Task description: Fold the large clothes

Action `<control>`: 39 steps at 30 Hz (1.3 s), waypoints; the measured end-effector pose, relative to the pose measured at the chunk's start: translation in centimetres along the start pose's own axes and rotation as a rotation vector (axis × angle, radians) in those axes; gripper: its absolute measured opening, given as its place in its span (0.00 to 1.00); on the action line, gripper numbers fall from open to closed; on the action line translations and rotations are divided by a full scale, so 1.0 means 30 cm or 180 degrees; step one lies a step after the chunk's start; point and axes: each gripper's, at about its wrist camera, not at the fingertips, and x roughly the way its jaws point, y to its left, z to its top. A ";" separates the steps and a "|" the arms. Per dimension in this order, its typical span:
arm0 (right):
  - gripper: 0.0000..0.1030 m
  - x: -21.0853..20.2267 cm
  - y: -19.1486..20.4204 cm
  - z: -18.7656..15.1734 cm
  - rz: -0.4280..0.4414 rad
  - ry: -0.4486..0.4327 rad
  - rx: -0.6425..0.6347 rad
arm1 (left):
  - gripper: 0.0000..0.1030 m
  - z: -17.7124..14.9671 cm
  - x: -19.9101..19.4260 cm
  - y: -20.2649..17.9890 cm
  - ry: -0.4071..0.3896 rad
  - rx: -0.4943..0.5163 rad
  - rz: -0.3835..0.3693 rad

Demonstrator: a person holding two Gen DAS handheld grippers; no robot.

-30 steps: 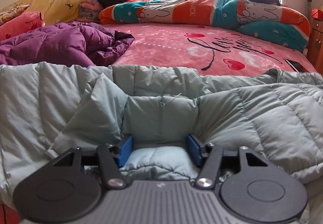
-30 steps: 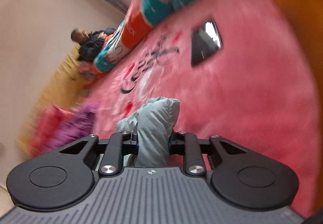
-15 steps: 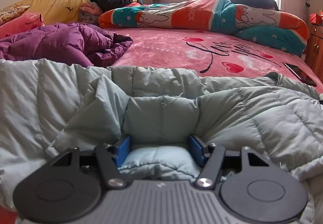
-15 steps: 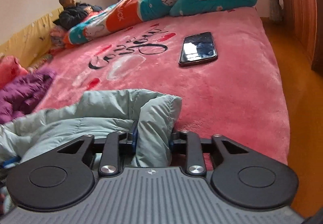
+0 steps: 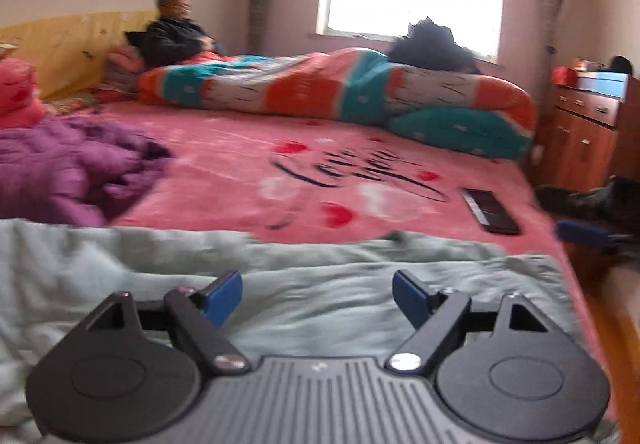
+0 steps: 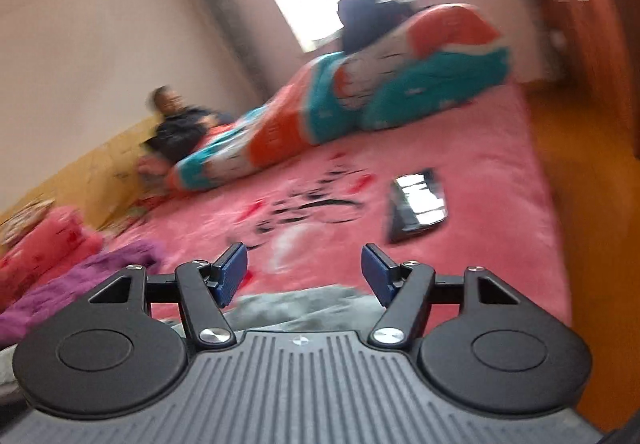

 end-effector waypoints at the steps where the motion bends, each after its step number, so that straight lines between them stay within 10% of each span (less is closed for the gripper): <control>1: 0.78 0.007 0.010 -0.008 0.0077 0.0064 -0.0031 | 0.80 -0.004 0.019 -0.021 0.0018 0.0020 -0.0014; 8: 0.74 0.140 -0.056 -0.077 0.0062 0.0730 0.0284 | 0.83 -0.084 0.142 -0.010 0.0271 -0.0176 0.0103; 15: 0.41 0.202 -0.062 -0.123 -0.0218 0.0898 -0.0059 | 0.86 -0.130 0.175 0.013 0.0225 -0.0243 0.0026; 26: 0.46 0.197 0.030 -0.177 -0.0543 0.0803 -0.0843 | 0.86 -0.055 0.085 0.067 0.0046 -0.0468 -0.0132; 33: 0.62 0.120 0.086 -0.117 -0.0286 0.0573 -0.0584 | 0.87 -0.013 0.034 0.266 0.0007 -0.0550 0.0630; 39: 0.67 0.133 0.120 -0.144 0.0040 0.0738 -0.0499 | 0.87 -0.086 0.069 0.396 0.0210 -0.0980 0.0728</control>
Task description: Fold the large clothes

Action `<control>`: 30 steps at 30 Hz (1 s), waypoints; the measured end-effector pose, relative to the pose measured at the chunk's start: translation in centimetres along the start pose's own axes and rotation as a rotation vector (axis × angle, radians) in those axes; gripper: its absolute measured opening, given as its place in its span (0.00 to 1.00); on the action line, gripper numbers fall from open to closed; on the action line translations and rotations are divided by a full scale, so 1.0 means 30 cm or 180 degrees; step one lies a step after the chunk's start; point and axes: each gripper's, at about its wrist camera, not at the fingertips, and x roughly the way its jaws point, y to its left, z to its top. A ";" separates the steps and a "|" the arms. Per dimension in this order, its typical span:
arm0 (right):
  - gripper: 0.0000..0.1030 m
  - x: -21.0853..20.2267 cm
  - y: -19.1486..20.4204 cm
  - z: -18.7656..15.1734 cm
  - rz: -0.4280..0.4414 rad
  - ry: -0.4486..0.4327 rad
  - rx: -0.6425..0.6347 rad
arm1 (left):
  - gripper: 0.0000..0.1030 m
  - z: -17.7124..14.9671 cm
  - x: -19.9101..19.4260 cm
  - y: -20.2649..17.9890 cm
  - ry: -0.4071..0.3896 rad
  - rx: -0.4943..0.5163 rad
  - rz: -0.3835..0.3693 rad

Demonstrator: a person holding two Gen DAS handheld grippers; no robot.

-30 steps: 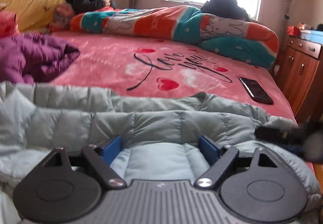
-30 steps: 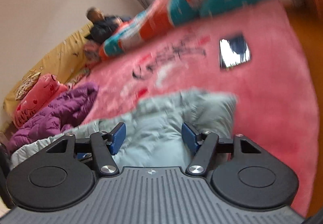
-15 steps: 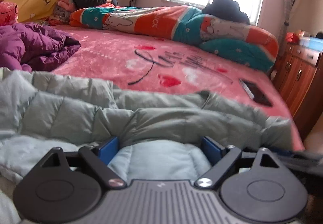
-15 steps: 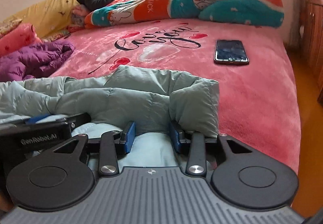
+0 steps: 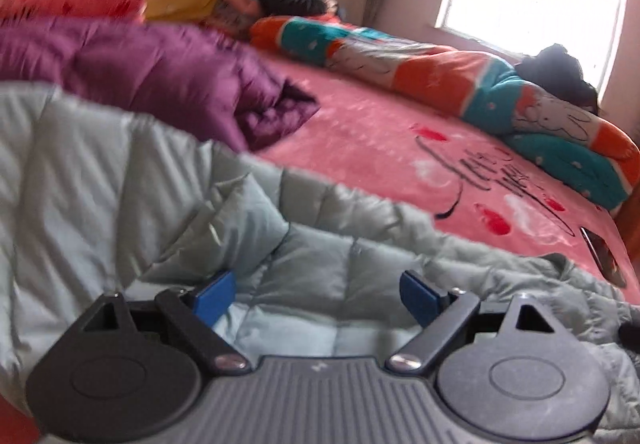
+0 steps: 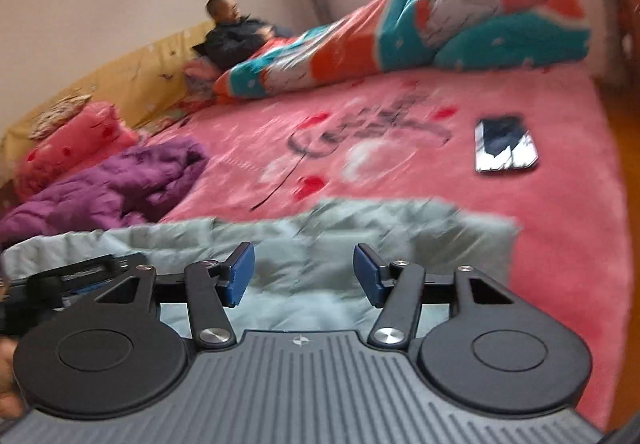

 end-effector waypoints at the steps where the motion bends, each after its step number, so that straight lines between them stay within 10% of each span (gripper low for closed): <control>1: 0.67 0.023 0.001 -0.016 -0.0035 0.0082 -0.0013 | 0.87 -0.011 0.009 0.008 0.0021 -0.0045 -0.0010; 15: 0.69 0.118 0.083 -0.104 -0.0414 0.0306 -0.0642 | 0.96 -0.040 0.050 -0.011 0.0067 0.0163 -0.0144; 20: 0.69 0.116 0.063 -0.100 -0.0355 0.0276 -0.0590 | 0.94 0.021 -0.034 0.018 -0.0281 -0.0076 -0.0368; 30: 0.75 0.118 0.050 -0.092 -0.0279 0.0282 -0.0557 | 0.86 0.118 0.116 0.167 -0.0100 -0.0667 -0.0172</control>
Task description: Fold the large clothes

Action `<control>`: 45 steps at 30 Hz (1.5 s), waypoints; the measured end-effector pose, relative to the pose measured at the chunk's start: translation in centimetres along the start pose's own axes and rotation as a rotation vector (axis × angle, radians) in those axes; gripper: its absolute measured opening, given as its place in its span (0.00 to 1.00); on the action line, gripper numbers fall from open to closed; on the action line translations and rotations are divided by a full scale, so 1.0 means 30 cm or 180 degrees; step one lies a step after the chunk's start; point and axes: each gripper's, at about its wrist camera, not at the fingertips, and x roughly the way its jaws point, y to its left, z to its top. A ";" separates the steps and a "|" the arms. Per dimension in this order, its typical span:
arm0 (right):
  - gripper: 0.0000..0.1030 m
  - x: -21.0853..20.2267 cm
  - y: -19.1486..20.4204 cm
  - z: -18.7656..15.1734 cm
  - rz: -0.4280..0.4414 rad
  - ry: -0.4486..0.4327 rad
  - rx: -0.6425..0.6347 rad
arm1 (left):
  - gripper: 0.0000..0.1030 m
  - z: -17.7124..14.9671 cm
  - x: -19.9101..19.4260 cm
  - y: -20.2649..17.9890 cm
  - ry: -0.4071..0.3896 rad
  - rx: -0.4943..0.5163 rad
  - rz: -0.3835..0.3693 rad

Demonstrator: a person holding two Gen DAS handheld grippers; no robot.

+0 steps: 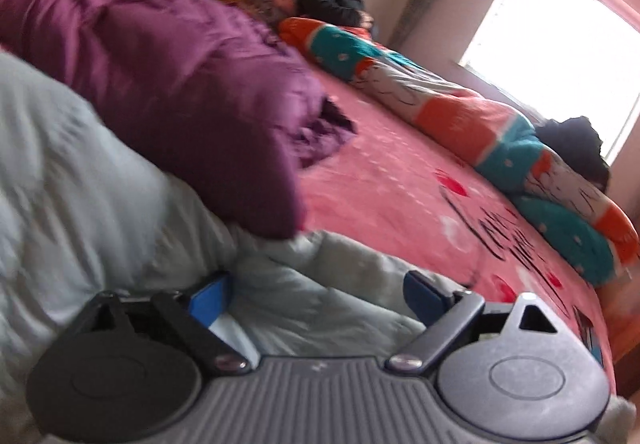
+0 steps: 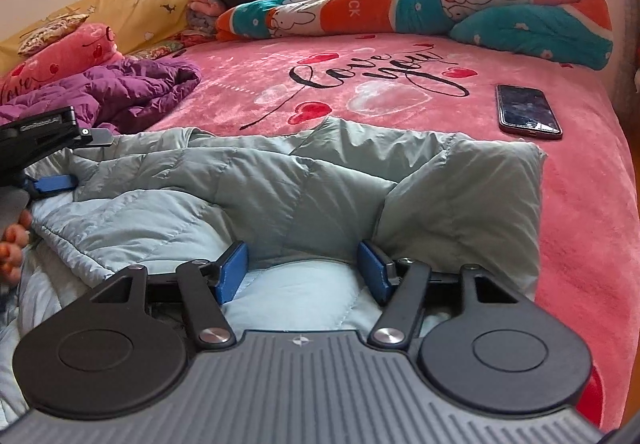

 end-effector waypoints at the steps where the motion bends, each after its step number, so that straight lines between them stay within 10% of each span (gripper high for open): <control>1: 0.75 0.001 0.000 0.000 0.0007 0.0000 0.0000 | 0.84 0.002 0.008 0.015 -0.0001 -0.0010 0.0063; 14: 0.82 0.013 0.015 0.004 0.0008 0.0014 -0.0055 | 0.82 0.032 -0.146 0.010 -0.0049 0.0287 0.0086; 29: 0.96 0.005 0.011 0.007 0.0137 -0.0006 -0.0057 | 0.85 -0.047 -0.742 0.412 -0.0386 -0.0305 0.1133; 45: 1.00 -0.176 0.071 -0.034 -0.0281 -0.0300 -0.0247 | 0.85 -0.087 -0.862 0.708 -0.0624 -0.0319 0.1613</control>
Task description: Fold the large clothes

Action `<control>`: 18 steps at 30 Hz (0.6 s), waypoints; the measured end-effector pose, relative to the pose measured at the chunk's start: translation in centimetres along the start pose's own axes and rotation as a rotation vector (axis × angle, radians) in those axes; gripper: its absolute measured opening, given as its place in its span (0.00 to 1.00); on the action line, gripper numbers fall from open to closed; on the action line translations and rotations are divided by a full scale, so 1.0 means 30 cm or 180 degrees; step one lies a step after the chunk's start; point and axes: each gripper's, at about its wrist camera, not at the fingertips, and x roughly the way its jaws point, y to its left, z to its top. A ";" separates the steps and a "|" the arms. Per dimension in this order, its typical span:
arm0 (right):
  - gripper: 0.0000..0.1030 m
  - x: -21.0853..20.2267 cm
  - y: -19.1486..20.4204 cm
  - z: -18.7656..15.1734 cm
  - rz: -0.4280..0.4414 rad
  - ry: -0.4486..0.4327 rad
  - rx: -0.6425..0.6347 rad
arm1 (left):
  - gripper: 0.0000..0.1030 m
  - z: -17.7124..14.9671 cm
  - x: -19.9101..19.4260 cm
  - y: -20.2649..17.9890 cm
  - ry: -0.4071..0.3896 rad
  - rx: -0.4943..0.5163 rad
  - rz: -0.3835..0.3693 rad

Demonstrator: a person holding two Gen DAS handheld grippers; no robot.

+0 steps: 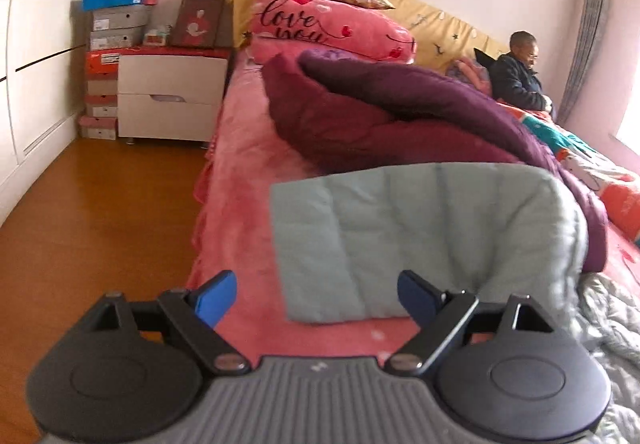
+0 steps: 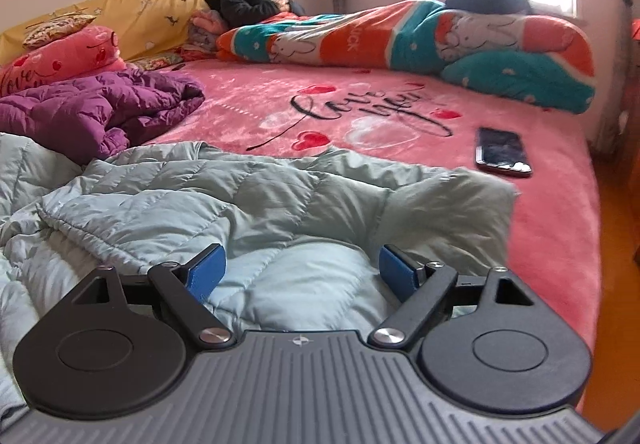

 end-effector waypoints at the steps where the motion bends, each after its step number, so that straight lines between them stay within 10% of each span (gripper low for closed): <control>1: 1.00 -0.020 -0.001 -0.001 -0.0022 -0.0015 0.0007 | 0.85 0.004 0.007 0.015 -0.0009 -0.0032 -0.0005; 18: 1.00 -0.342 0.222 -0.013 0.0054 -0.0160 -0.0216 | 0.85 0.037 0.177 0.091 0.0222 -0.0477 -0.0325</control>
